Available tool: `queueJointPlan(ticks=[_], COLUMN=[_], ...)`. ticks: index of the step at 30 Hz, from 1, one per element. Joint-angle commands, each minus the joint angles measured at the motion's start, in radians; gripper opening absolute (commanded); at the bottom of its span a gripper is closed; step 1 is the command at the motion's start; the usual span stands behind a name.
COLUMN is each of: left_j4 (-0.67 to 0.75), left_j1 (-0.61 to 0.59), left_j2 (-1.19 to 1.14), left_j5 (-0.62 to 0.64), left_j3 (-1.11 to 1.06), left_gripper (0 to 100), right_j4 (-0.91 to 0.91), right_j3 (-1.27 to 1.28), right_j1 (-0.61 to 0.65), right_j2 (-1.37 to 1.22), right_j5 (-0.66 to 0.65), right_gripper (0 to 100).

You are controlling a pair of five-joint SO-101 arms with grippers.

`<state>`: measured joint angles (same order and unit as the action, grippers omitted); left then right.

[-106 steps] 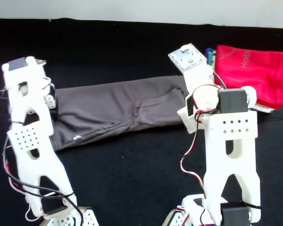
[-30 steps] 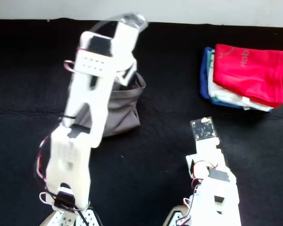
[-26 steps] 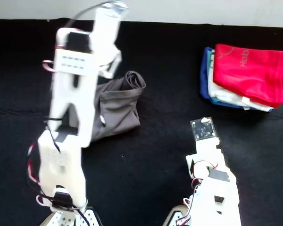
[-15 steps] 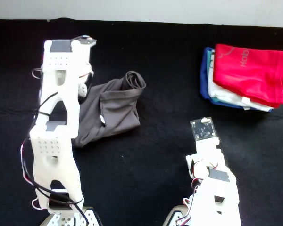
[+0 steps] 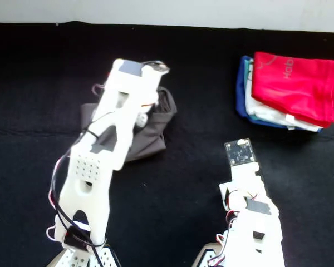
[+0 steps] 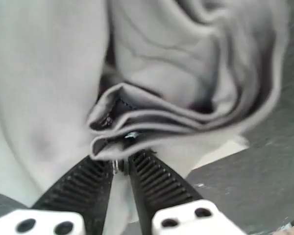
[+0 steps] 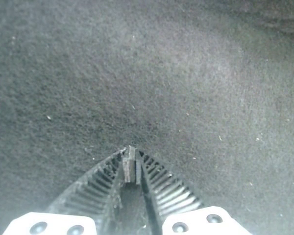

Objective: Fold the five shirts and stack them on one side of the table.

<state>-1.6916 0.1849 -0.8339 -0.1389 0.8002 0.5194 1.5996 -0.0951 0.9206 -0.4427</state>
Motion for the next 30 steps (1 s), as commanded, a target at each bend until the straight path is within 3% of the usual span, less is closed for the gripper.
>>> queueJointPlan(ticks=[1, 8, 14, 21, 30], left_j4=[-0.068, -0.077, -0.075, 0.044, 0.094], left_j1=[0.059, 0.176, 0.091, -0.068, -0.013], left_j2=[0.042, 0.205, 0.312, 0.211, 0.03], left_j5=[0.044, 0.048, 0.04, 0.04, 0.046], left_j3=[0.088, 0.012, -0.001, -0.044, -0.039], left_gripper=[1, 1, 1, 1, 1], right_j4=[-0.021, -0.021, -0.021, -0.021, -0.021], right_j3=[0.01, 0.01, 0.01, 0.01, 0.01], right_j1=[-0.007, -0.007, -0.007, -0.007, -0.007], right_j2=[0.002, 0.002, 0.002, 0.002, 0.002], right_j5=[0.006, 0.006, 0.006, 0.006, 0.006], right_gripper=[0.6, 0.6, 0.6, 0.6, 0.6])
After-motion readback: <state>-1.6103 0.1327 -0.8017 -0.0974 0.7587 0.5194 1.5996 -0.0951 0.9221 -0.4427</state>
